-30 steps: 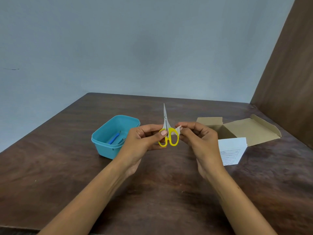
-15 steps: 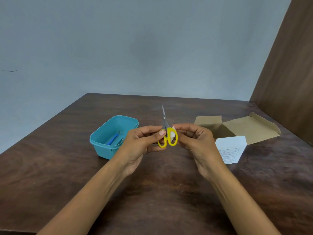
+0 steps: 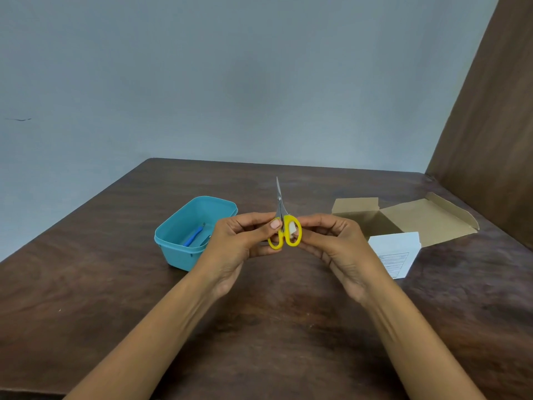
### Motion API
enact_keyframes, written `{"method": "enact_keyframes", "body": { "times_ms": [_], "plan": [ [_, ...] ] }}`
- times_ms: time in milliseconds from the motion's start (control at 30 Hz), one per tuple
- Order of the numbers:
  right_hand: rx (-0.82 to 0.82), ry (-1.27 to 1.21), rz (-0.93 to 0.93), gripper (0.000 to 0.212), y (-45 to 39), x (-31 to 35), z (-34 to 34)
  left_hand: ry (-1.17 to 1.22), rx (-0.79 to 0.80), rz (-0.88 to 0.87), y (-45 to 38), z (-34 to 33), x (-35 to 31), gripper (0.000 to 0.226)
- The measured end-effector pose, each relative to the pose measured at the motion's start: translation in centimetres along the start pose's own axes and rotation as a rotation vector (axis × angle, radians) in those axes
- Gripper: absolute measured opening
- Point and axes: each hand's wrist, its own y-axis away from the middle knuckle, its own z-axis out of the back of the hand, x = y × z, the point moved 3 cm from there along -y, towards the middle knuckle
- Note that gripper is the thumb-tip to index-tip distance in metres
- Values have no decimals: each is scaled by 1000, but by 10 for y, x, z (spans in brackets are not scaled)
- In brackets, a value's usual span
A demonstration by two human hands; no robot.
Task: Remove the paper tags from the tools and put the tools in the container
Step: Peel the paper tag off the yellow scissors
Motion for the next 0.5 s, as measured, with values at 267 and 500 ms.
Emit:
{"method": "enact_keyframes", "body": {
  "times_ms": [267, 500],
  "plan": [
    [11, -38, -45, 20, -1, -5, -3, 5, -30, -27, -3, 3, 1, 30],
    [-25, -34, -41, 23, 0, -4, -4, -32, -22, -36, -3, 3, 1, 29]
  ]
}}
